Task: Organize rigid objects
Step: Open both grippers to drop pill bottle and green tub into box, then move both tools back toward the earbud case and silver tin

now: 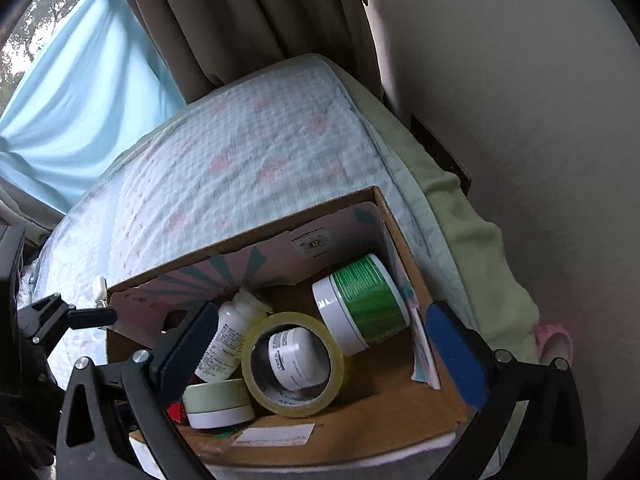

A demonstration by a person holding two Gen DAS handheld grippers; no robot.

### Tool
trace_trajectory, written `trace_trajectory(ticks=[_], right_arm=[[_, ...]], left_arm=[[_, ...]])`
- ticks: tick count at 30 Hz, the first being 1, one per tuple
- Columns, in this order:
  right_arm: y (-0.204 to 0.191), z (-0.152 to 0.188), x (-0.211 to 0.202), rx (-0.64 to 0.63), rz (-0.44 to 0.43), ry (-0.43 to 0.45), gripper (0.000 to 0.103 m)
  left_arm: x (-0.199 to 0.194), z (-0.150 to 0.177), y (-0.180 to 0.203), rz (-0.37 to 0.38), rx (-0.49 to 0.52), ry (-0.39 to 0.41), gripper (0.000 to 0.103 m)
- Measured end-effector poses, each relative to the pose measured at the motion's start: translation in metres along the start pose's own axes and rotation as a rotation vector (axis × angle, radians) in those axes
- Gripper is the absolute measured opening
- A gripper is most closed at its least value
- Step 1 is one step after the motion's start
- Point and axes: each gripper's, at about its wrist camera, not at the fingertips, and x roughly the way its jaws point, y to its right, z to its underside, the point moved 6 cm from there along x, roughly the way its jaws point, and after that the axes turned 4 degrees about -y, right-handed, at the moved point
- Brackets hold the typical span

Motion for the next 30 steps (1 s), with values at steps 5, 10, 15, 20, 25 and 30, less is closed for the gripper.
trace_trajectory(ticks=[5,10,15,20,25,30], right_arm=[[-0.005,0.000,-0.019,-0.011,0.012,0.008,0.103],[-0.016,0.000,-0.044,-0.032,0.019,0.025,0.103],[-0.034,0.005,-0.073,-0.076,0.037,0.030,0.103],[-0.063,0.012,-0.102,-0.154,0.059,0.044,0.103],[-0.108,0.027,-0.138,-0.216,0.036,0.062,0.103],[-0.158,0.049,-0.176,-0.212,-0.010,0.106,0.103]], left_arm=[[-0.025,0.013,0.004,-0.011,-0.022,0.021,0.103],[-0.056,0.031,-0.003,-0.020,-0.080,0.062,0.103],[-0.094,0.057,-0.016,-0.024,-0.142,0.122,0.103],[-0.135,0.100,-0.039,-0.055,-0.222,0.170,0.103],[-0.175,0.155,-0.073,-0.075,-0.337,0.226,0.103],[-0.217,0.211,-0.111,-0.085,-0.420,0.300,0.103]])
